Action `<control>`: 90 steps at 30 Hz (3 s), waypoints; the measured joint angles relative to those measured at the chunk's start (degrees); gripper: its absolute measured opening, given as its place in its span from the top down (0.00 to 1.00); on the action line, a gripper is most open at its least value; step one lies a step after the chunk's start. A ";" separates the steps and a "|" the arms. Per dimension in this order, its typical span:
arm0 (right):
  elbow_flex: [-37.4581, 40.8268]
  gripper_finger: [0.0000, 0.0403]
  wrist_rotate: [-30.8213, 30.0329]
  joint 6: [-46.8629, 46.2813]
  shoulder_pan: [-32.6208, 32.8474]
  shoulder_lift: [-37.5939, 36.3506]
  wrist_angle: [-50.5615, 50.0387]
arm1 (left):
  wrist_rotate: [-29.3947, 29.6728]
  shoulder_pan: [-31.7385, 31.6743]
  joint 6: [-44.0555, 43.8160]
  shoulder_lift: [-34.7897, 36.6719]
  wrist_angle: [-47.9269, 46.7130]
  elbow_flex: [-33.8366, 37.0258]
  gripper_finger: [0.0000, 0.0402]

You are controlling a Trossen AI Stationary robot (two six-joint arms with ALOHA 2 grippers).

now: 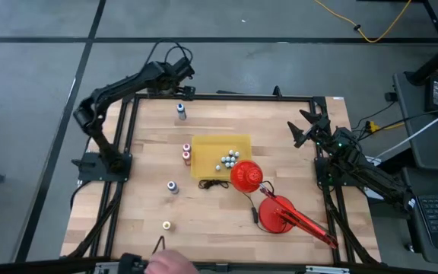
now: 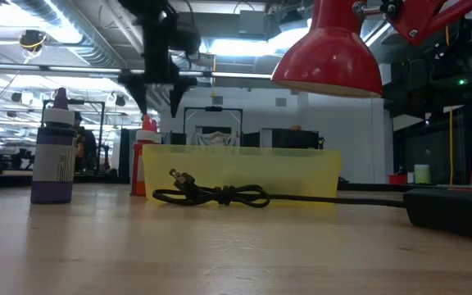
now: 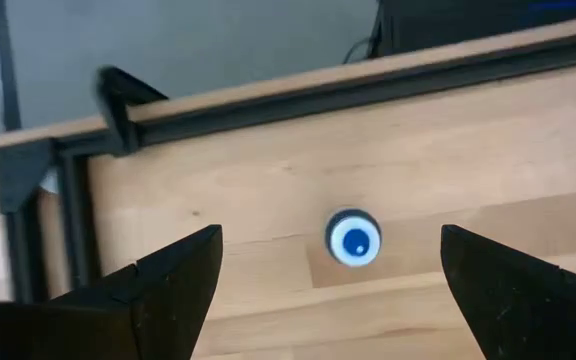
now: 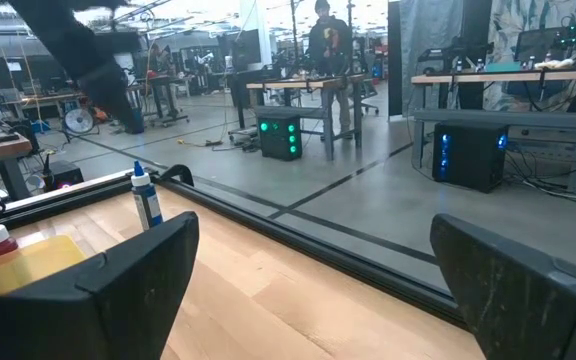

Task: Pick & Place food coloring
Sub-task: Put the large blue food coloring bottle into the yellow container

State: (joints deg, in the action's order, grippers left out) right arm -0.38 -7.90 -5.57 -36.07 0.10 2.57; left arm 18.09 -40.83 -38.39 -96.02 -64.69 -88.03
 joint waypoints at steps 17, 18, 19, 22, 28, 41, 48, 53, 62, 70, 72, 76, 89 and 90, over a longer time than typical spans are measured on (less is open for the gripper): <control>0.00 0.01 0.00 0.01 0.00 0.02 0.01 | -6.24 -0.38 2.17 -12.72 0.55 0.00 0.10; 0.00 0.01 0.02 0.01 0.00 0.02 0.00 | -6.22 -0.42 2.54 -12.90 0.94 0.00 0.10; 0.00 0.01 0.00 0.01 0.00 0.00 0.02 | -6.19 -0.43 2.94 -13.02 1.12 0.00 0.10; 0.00 0.01 0.00 0.01 0.00 0.02 0.01 | -6.29 -0.68 3.20 -13.82 1.09 0.00 0.10; 0.00 0.01 0.00 0.01 0.00 0.02 0.02 | -7.48 -0.93 3.78 -14.61 1.10 0.00 0.17; 0.00 0.01 0.00 0.01 0.00 0.01 0.01 | -5.55 -1.08 3.65 -14.59 1.08 0.00 0.50; 0.00 0.01 0.01 0.00 0.00 0.01 0.00 | -5.57 -1.08 3.63 -14.51 0.96 0.00 0.66; 0.00 0.01 0.02 0.01 0.00 0.00 0.02 | -5.57 -0.77 4.15 -13.44 0.50 0.09 0.71; 0.00 0.01 0.02 0.01 0.00 0.02 0.00 | -7.23 0.64 7.76 -8.46 0.18 0.04 0.70; 0.00 0.01 0.00 0.01 0.00 0.02 0.00 | -7.75 4.50 12.60 -1.77 0.09 0.04 0.71; 0.00 0.01 0.02 0.01 0.00 0.02 0.02 | -7.04 5.99 13.99 0.03 -0.23 0.04 0.70; -0.01 0.01 0.01 0.01 0.00 0.01 0.00 | -6.94 10.03 16.09 2.16 -0.32 0.04 0.71; 0.00 0.01 0.00 0.01 0.00 0.02 0.00 | -6.14 21.65 23.07 3.46 -2.86 0.04 0.71; 0.00 0.01 0.00 0.01 0.00 0.02 0.02 | -5.96 22.31 23.38 3.46 -2.86 0.04 0.71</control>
State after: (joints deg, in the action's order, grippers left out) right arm -0.38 -7.90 -5.56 -36.07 0.12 2.59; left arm 12.13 -18.52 -15.01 -92.55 -67.55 -87.99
